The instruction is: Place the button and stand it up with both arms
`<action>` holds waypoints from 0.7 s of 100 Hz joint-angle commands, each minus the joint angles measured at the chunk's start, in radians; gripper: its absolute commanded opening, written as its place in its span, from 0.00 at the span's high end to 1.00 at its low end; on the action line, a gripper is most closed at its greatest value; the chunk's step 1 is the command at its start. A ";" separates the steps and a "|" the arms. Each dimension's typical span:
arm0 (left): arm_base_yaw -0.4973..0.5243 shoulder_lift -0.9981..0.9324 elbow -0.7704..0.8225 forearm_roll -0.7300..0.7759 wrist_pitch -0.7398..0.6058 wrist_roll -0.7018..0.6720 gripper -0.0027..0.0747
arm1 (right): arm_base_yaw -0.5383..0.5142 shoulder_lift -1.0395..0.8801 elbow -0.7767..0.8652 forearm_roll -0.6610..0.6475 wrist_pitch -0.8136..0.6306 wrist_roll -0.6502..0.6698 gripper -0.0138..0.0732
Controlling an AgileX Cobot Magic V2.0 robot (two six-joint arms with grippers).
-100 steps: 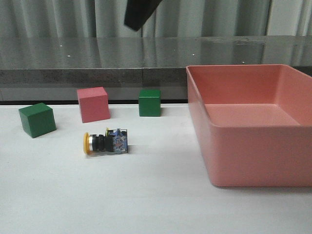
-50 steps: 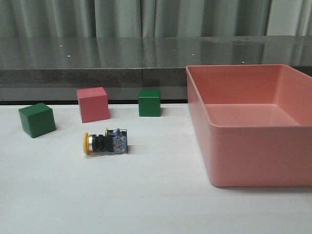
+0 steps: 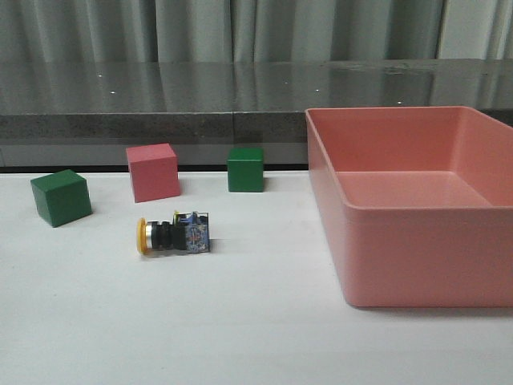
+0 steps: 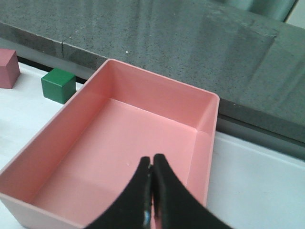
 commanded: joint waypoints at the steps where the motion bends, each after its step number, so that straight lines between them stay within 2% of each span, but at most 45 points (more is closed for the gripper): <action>1: 0.000 -0.032 0.030 0.002 -0.085 -0.007 0.99 | -0.009 -0.084 0.042 0.000 -0.100 0.003 0.97; 20: 0.000 -0.032 0.030 0.022 -0.079 -0.007 0.99 | -0.009 -0.196 0.139 0.000 -0.141 0.003 0.97; 58: 0.000 -0.032 0.030 0.043 -0.077 -0.007 0.99 | -0.009 -0.207 0.140 0.000 -0.142 0.003 0.97; 70: 0.000 -0.032 0.030 0.041 -0.122 -0.007 0.99 | -0.009 -0.207 0.140 0.000 -0.142 0.003 0.97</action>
